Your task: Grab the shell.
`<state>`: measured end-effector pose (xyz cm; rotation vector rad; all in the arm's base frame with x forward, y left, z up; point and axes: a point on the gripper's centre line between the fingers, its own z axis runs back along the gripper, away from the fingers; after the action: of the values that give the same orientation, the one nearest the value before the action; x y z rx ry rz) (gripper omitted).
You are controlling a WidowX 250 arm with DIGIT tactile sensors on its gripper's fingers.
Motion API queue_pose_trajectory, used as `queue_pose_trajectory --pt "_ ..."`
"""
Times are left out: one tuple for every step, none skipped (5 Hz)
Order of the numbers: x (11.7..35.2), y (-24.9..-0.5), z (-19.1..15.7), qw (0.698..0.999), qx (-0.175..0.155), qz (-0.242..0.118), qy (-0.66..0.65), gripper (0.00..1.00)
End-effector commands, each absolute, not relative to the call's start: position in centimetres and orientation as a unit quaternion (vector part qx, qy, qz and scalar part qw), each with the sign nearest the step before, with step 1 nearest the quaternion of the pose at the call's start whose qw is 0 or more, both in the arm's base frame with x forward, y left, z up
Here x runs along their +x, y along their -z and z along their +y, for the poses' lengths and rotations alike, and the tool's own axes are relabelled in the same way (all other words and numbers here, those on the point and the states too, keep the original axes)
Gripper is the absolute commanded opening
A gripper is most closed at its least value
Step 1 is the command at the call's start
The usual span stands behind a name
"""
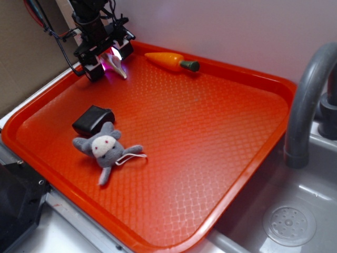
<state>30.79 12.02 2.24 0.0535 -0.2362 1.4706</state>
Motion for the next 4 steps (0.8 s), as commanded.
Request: queue_pose_trajectory --pt "27.3 -10.5 11.6 0.843 -0.038 -0.034 -0.535 0.00" --pt "26.2 -13.5 9.6 0.903 -0.039 -0.016 -0.427 0.00" --pt "25.2 -15.9 6.6 0.949 -0.044 -0.015 -0.311 0.00" --pt "23.8 -18.1 4.4 0.980 -0.051 -0.020 -0.189 0.00"
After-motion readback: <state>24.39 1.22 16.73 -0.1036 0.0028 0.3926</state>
